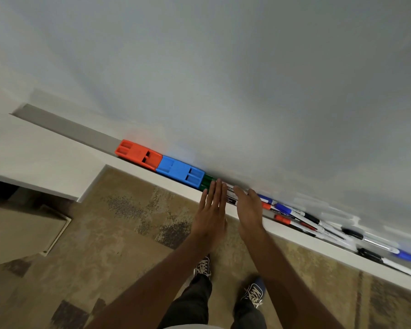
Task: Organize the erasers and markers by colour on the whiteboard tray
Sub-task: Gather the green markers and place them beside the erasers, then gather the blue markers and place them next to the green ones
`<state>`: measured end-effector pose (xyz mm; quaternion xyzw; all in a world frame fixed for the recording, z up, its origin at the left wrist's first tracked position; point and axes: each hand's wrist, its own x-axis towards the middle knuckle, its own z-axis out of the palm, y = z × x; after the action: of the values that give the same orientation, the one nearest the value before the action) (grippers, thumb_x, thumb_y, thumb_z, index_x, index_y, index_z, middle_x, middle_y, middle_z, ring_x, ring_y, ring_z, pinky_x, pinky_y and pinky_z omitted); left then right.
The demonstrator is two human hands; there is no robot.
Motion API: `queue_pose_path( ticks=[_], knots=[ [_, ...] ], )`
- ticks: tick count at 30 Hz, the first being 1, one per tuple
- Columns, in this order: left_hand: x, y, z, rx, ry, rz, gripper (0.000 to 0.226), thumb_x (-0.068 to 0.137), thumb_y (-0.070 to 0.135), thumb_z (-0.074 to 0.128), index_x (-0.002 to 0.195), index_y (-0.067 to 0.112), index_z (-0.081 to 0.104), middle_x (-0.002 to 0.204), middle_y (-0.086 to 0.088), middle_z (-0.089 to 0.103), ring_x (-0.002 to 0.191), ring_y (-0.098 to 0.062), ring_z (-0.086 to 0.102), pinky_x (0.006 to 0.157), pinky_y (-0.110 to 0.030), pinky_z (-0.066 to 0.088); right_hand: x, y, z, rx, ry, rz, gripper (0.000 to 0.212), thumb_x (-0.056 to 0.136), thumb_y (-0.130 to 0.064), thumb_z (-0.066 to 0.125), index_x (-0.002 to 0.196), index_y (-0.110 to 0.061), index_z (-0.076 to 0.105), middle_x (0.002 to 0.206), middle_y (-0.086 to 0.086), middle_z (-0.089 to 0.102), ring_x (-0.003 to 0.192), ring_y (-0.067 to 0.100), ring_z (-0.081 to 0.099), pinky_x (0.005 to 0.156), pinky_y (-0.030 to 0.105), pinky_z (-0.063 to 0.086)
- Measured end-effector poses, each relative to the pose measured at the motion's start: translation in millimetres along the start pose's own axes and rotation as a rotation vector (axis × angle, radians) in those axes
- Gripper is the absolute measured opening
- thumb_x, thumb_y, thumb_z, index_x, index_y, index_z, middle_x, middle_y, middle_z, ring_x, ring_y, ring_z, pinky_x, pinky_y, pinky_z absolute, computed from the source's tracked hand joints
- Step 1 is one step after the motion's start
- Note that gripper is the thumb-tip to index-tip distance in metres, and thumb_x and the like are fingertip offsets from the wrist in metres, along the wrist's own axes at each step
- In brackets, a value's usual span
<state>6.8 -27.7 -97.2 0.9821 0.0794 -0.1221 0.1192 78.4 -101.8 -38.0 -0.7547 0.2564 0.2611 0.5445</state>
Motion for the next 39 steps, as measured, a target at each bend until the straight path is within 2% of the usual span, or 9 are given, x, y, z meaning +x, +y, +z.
queue_pose_path(
  ticks=[11, 12, 15, 17, 22, 28, 33, 36, 39],
  knots=[
    [-1, 2, -5, -0.144, -0.024, 0.056, 0.104, 0.094, 0.026, 0.052, 0.144, 0.007, -0.037, 0.159, -0.016, -0.035, 0.147, -0.030, -0.033, 0.126, -0.044, -0.005, -7, 13, -13, 0.127, 0.010, -0.060, 0.045, 0.099, -0.033, 0.054, 0.141, -0.019, 0.048, 0.143, 0.001, 0.052, 0.130, 0.024, 0.048, 0.097, 0.032, 0.038],
    [-1, 2, -5, -0.157, -0.018, 0.069, 0.103, 0.093, 0.025, 0.051, 0.145, 0.007, -0.035, 0.159, -0.015, -0.035, 0.147, -0.029, -0.033, 0.126, -0.044, -0.005, -8, 16, -17, 0.107, 0.015, -0.102, 0.041, 0.098, -0.031, 0.055, 0.137, -0.018, 0.053, 0.137, 0.000, 0.057, 0.125, 0.022, 0.052, 0.097, 0.030, 0.041],
    [-2, 5, -8, -0.194, 0.001, 0.120, 0.095, 0.094, 0.021, 0.050, 0.150, 0.010, -0.025, 0.161, -0.012, -0.029, 0.148, -0.027, -0.030, 0.126, -0.044, -0.004, -7, 30, -39, -0.073, 0.080, -0.290, 0.021, 0.095, -0.022, 0.059, 0.113, -0.016, 0.068, 0.106, -0.002, 0.070, 0.096, 0.015, 0.064, 0.071, 0.015, 0.044],
    [-4, 10, -10, -0.204, 0.001, 0.146, 0.087, 0.097, 0.023, 0.050, 0.152, 0.009, -0.016, 0.163, -0.014, -0.021, 0.149, -0.028, -0.027, 0.126, -0.045, -0.001, -5, 40, -60, -0.251, 0.144, -0.426, 0.019, 0.094, -0.020, 0.061, 0.111, -0.018, 0.070, 0.103, -0.003, 0.071, 0.090, 0.007, 0.063, 0.068, 0.010, 0.041],
    [-10, 33, -13, -0.349, 0.061, 0.135, 0.069, 0.099, 0.018, 0.053, 0.157, 0.009, 0.018, 0.167, -0.015, 0.002, 0.155, -0.031, -0.002, 0.124, -0.046, 0.017, 18, 61, -132, -0.820, 0.431, -0.702, 0.020, 0.086, -0.010, 0.069, 0.105, -0.013, 0.070, 0.101, 0.007, 0.070, 0.095, 0.029, 0.062, 0.072, 0.038, 0.053],
    [-18, 63, -13, -0.523, 0.180, 0.075, 0.047, 0.096, 0.011, 0.054, 0.143, 0.007, 0.047, 0.160, -0.013, 0.031, 0.149, -0.027, 0.025, 0.119, -0.044, 0.033, 44, 73, -180, -1.285, 0.405, -0.887, 0.037, 0.072, 0.009, 0.065, 0.108, -0.003, 0.067, 0.103, 0.015, 0.068, 0.097, 0.037, 0.057, 0.076, 0.047, 0.049],
    [-21, 88, -13, -0.711, 0.175, -0.070, 0.040, 0.096, 0.014, 0.057, 0.136, 0.014, 0.054, 0.146, -0.004, 0.048, 0.136, -0.016, 0.041, 0.101, -0.006, 0.026, 48, 69, -186, -1.293, 0.371, -0.985, 0.043, 0.064, 0.013, 0.060, 0.103, -0.002, 0.068, 0.097, 0.015, 0.068, 0.095, 0.037, 0.059, 0.075, 0.045, 0.047],
    [-18, 102, -16, -1.036, 0.114, -0.258, 0.032, 0.095, 0.022, 0.062, 0.127, 0.022, 0.060, 0.128, 0.002, 0.065, 0.116, -0.011, 0.060, 0.086, -0.011, 0.046, 39, 68, -184, -1.177, 0.356, -1.055, 0.039, 0.070, 0.013, 0.066, 0.105, -0.004, 0.070, 0.098, 0.014, 0.068, 0.094, 0.036, 0.060, 0.076, 0.044, 0.045],
    [-14, 117, -20, -1.468, -0.031, -0.415, 0.031, 0.092, 0.026, 0.069, 0.121, 0.025, 0.060, 0.117, 0.000, 0.071, 0.109, -0.016, 0.068, 0.091, -0.030, 0.058, 25, 67, -175, -1.005, 0.264, -1.118, 0.042, 0.069, 0.011, 0.075, 0.106, -0.007, 0.072, 0.099, 0.010, 0.071, 0.094, 0.032, 0.063, 0.079, 0.041, 0.043]
  ],
)
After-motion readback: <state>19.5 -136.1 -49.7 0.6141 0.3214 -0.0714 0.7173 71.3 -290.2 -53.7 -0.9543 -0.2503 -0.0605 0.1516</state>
